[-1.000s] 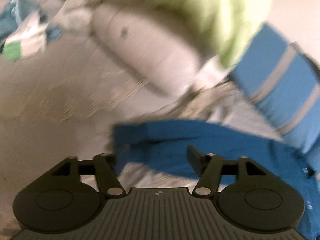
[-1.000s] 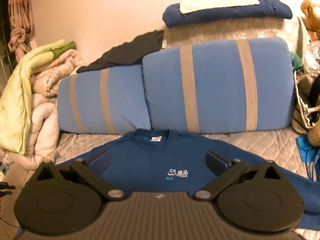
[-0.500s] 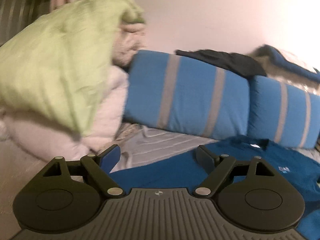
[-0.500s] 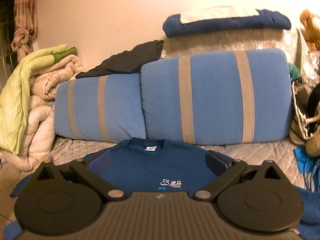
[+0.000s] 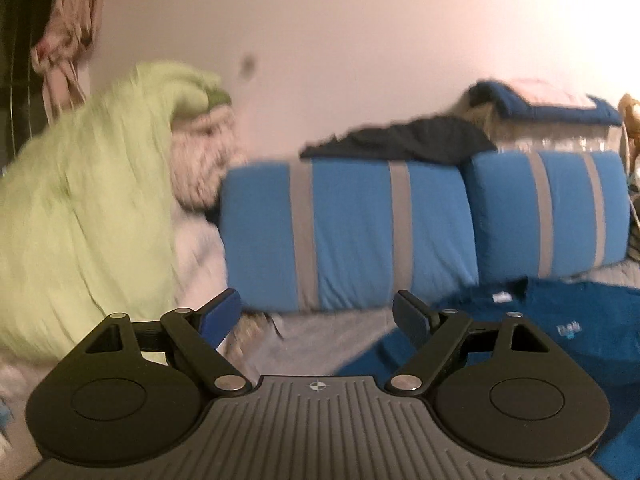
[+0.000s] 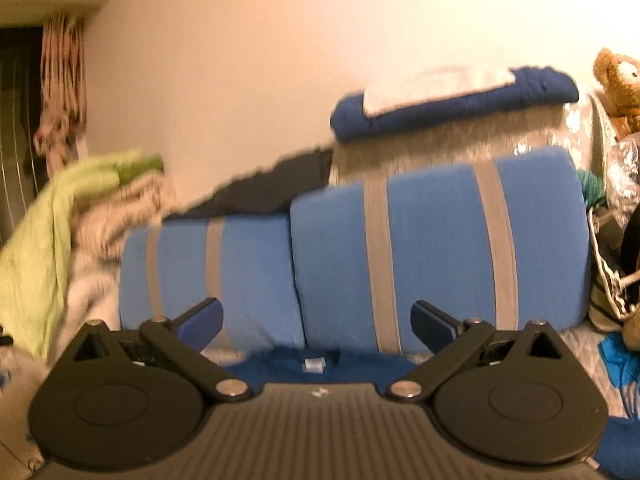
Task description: Fold clothes
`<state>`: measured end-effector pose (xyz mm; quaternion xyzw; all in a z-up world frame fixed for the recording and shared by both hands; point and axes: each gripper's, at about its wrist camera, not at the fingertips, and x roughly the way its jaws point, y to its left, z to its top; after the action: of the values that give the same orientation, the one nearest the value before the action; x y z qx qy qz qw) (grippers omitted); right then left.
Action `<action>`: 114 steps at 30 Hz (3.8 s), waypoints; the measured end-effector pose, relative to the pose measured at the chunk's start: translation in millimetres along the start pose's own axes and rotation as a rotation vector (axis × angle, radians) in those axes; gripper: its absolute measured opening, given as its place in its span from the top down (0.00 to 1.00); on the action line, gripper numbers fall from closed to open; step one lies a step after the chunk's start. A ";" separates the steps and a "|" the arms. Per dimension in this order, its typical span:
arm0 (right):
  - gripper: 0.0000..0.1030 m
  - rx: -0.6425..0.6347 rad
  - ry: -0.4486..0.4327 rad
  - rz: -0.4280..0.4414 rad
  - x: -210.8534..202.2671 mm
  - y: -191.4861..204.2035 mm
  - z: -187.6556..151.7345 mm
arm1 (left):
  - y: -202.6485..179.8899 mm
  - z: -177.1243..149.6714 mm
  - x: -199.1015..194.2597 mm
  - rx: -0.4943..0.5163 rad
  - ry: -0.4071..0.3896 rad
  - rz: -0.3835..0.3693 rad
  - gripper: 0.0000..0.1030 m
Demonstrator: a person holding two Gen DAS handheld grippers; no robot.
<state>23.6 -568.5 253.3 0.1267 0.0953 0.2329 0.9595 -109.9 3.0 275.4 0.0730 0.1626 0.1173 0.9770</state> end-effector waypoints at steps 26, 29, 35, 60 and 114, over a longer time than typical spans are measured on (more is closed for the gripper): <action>0.00 -0.005 -0.135 -0.112 -178.1 -79.0 110.4 | 23.4 7.1 -109.8 -0.271 -0.132 -0.226 0.19; 0.00 -0.001 -0.078 -0.108 -192.9 -85.3 98.4 | 17.5 -8.4 -113.5 -0.274 -0.116 -0.259 0.19; 0.00 0.044 0.036 -0.100 -222.1 -102.9 77.5 | 33.7 -6.0 -132.1 -0.246 -0.056 -0.251 0.19; 0.00 0.239 0.459 -0.007 -175.2 -118.3 -111.6 | -14.2 -166.6 -24.7 -0.540 0.433 -0.470 0.20; 0.40 0.828 0.463 0.429 -172.6 -135.3 -259.0 | 14.3 -209.9 -13.1 -0.966 0.432 -0.596 0.95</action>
<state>-132.6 -714.6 -10.2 0.4576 0.3608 0.3891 0.7134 -195.2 35.4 85.4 -0.4526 0.2988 -0.0888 0.8354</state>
